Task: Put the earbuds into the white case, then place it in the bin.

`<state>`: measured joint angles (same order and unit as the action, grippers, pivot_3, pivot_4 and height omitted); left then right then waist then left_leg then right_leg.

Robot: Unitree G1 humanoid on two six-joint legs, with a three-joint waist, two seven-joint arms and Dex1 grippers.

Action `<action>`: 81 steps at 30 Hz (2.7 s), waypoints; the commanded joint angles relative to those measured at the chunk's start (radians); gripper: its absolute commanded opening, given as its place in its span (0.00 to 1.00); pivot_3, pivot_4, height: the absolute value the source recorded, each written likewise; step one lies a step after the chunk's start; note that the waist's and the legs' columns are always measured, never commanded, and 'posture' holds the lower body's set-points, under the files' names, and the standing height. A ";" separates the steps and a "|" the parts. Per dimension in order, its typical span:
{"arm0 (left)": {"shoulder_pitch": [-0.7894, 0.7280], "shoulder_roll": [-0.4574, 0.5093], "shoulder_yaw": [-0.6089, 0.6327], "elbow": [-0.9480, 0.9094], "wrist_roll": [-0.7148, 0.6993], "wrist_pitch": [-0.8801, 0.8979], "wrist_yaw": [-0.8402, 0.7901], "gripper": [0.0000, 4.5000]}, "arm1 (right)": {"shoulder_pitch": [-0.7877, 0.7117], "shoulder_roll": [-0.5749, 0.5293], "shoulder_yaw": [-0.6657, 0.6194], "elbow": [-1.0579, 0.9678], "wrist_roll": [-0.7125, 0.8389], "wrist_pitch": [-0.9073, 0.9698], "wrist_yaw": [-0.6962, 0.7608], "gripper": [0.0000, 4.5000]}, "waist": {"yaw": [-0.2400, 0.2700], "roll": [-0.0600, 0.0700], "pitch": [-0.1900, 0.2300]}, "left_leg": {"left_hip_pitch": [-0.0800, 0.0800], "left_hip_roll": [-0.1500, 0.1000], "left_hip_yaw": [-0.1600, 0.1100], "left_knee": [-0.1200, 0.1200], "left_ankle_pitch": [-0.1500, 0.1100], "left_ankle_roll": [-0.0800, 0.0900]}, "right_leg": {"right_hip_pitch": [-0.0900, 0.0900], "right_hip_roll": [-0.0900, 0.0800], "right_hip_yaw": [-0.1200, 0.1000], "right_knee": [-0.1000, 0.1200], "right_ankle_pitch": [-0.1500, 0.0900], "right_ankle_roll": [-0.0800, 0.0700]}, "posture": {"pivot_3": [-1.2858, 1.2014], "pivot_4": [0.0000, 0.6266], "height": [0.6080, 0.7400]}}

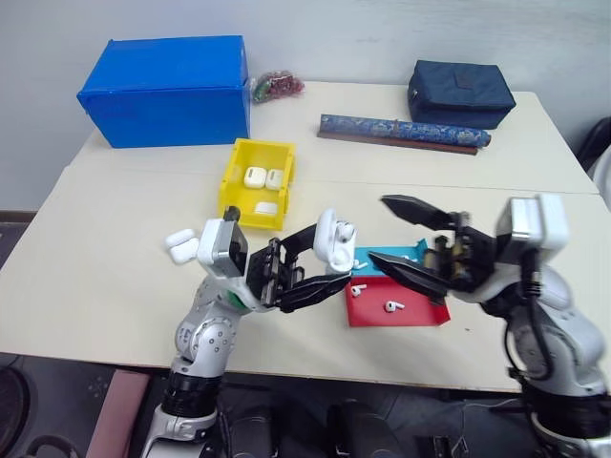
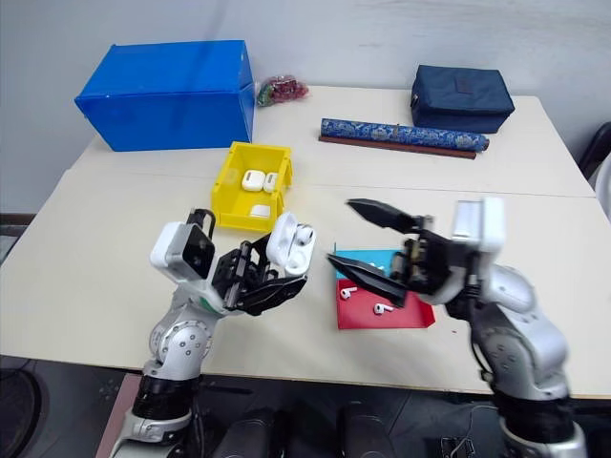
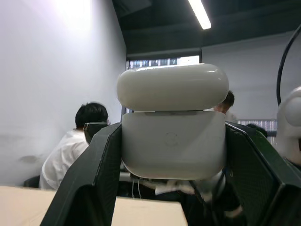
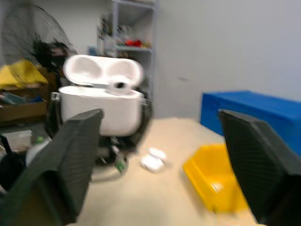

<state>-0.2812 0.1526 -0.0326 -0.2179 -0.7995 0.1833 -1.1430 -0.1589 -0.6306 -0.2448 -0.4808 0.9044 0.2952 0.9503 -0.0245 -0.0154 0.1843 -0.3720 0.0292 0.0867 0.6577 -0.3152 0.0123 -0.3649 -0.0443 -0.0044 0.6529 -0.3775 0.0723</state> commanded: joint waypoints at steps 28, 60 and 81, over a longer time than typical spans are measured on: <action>0.139 0.057 0.039 -0.033 0.066 -0.142 0.024 0.62 | -0.521 -0.390 0.445 0.439 -0.670 0.208 0.348 0.51 | 0.001 0.002 0.000 | -0.001 -0.001 0.003 -0.004 0.002 0.000 | -0.003 0.000 0.005 -0.005 0.000 0.000 | 0.52 0.24 1.00; 0.179 0.071 0.033 -0.083 0.071 -0.149 0.077 0.62 | -0.760 -0.196 0.722 0.771 -1.138 -0.044 0.446 0.51 | -0.008 0.002 0.000 | -0.004 0.000 0.004 0.003 0.002 0.000 | -0.010 -0.001 0.004 0.007 0.001 0.001 | 0.52 0.24 1.00; 0.189 0.081 0.027 -0.100 0.067 -0.144 0.088 0.62 | -0.745 -0.170 0.720 0.801 -1.175 -0.035 0.479 0.23 | -0.010 0.002 0.000 | -0.004 0.000 0.004 0.005 0.002 0.000 | -0.008 -0.001 0.003 0.008 0.001 0.001 | 0.52 0.24 1.00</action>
<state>-0.0993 0.2304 -0.0040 -0.2681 -0.7229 0.0441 -1.0569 -0.9102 -0.7989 0.4740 0.3221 -0.2566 0.2607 1.4152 -0.0342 -0.0136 0.1847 -0.3755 0.0291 0.0906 0.6631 -0.3134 0.0120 -0.3730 -0.0454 -0.0010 0.6609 -0.3767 0.0732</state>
